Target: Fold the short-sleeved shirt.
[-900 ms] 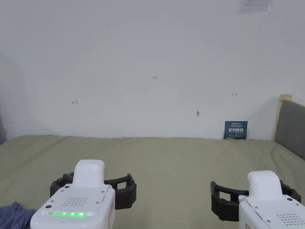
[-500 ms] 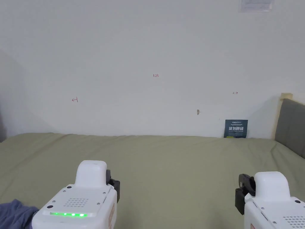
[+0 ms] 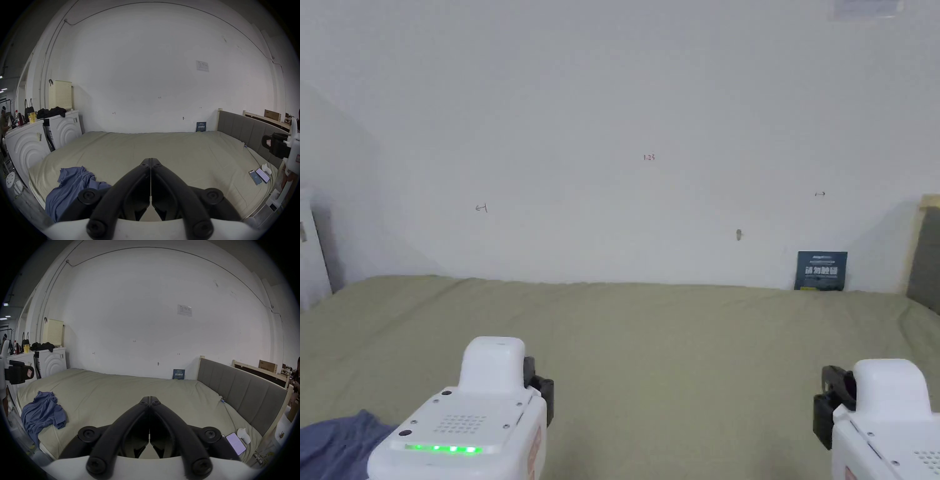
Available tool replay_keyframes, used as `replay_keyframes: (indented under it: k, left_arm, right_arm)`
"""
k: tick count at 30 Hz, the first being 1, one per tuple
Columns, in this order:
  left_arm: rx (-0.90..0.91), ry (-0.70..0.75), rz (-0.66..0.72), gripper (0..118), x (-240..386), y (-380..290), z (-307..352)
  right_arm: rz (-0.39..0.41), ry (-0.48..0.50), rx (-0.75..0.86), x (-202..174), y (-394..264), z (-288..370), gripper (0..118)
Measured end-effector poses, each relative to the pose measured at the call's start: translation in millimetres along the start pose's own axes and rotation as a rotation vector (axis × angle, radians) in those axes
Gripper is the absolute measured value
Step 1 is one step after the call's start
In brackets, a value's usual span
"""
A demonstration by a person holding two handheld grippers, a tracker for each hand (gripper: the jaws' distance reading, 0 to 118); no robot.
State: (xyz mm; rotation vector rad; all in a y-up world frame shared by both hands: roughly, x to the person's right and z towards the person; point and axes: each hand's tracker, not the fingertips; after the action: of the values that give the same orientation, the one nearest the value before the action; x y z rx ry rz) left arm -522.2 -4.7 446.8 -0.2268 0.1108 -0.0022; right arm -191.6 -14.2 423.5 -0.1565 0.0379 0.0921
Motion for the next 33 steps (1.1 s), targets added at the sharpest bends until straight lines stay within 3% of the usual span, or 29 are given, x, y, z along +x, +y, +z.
replay_keyframes:
  k: [5,12,17,24,33]
  left_arm:
    - [-0.011,0.107,0.026,0,-49,-1,12]
    - [-0.026,0.319,0.059,0,-135,-7,49]
    - [-0.048,0.454,0.078,0,-184,-15,78]
    - [-0.07,0.53,0.076,0,-214,-23,97]
    - [-0.087,0.535,0.097,0,-225,-32,90]
  right_arm:
    - [0.021,0.117,-0.011,-47,-4,-16,0]
    - [0.023,0.356,0.012,-149,4,-33,0]
    - [0.002,0.484,0.005,-199,6,-37,0]
    - [0.009,0.532,0.009,-230,7,-39,0]
    - [0.029,0.539,-0.005,-235,2,-42,0]
